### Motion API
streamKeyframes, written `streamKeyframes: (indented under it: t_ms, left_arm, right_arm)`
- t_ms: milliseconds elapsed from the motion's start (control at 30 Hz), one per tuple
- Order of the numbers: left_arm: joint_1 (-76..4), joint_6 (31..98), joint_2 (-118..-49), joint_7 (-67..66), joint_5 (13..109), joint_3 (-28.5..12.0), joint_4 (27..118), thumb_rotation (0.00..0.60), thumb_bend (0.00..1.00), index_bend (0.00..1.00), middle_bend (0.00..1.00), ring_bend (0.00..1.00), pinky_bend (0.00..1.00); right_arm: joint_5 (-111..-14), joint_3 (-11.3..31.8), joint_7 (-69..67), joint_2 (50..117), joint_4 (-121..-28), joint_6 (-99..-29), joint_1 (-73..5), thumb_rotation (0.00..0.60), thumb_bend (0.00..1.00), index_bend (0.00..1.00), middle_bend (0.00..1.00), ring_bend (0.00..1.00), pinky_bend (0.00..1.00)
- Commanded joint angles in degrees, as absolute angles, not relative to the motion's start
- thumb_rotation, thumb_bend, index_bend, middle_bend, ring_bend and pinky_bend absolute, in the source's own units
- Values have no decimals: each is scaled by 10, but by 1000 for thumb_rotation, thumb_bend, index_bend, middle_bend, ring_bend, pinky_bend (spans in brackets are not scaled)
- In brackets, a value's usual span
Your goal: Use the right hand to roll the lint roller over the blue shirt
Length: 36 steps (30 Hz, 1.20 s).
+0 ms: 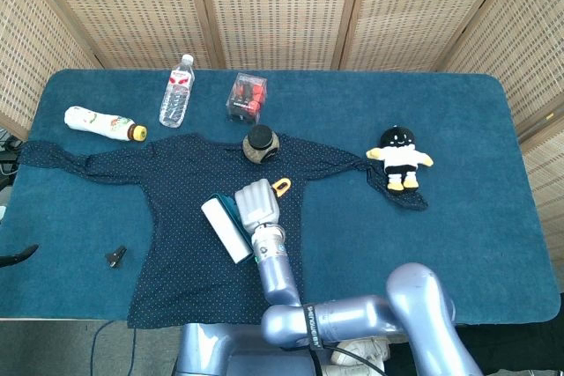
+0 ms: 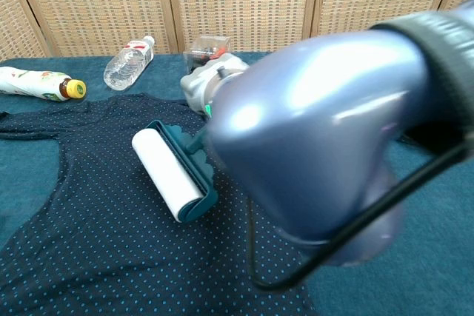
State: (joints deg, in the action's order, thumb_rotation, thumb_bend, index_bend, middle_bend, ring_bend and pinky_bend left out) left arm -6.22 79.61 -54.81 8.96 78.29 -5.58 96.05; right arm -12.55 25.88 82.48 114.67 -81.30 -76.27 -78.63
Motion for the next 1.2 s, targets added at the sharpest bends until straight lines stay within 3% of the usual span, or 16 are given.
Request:
streamKeyframes:
  t_ms: [33, 200, 400, 833, 1200]
  left_arm:
    - [-65, 790, -548, 92, 777, -58, 958, 600, 0, 0, 0, 0, 0]
    - [-68, 784, -549, 90, 772, -59, 956, 600, 0, 0, 0, 0, 0]
    - [-70, 781, -550, 90, 767, -61, 955, 600, 0, 0, 0, 0, 0]
    - [-68, 792, -554, 69, 774, -57, 964, 600, 0, 0, 0, 0, 0]
    - [-69, 792, -555, 66, 772, -58, 966, 600, 0, 0, 0, 0, 0]
  right_arm:
    - [-112, 272, 842, 1180, -775, -761, -813, 600, 929, 794, 1000, 1000, 1000]
    - [-114, 269, 848, 1198, -752, -754, -821, 600, 935, 799, 1000, 1000, 1000]
    - [-131, 235, 847, 1204, -721, -751, -803, 600, 937, 800, 1000, 1000, 1000]
    - [-187, 149, 855, 1152, -694, -776, -718, 600, 937, 798, 1000, 1000, 1000]
    - [-180, 167, 896, 1145, -707, -772, -708, 600, 938, 798, 1000, 1000, 1000]
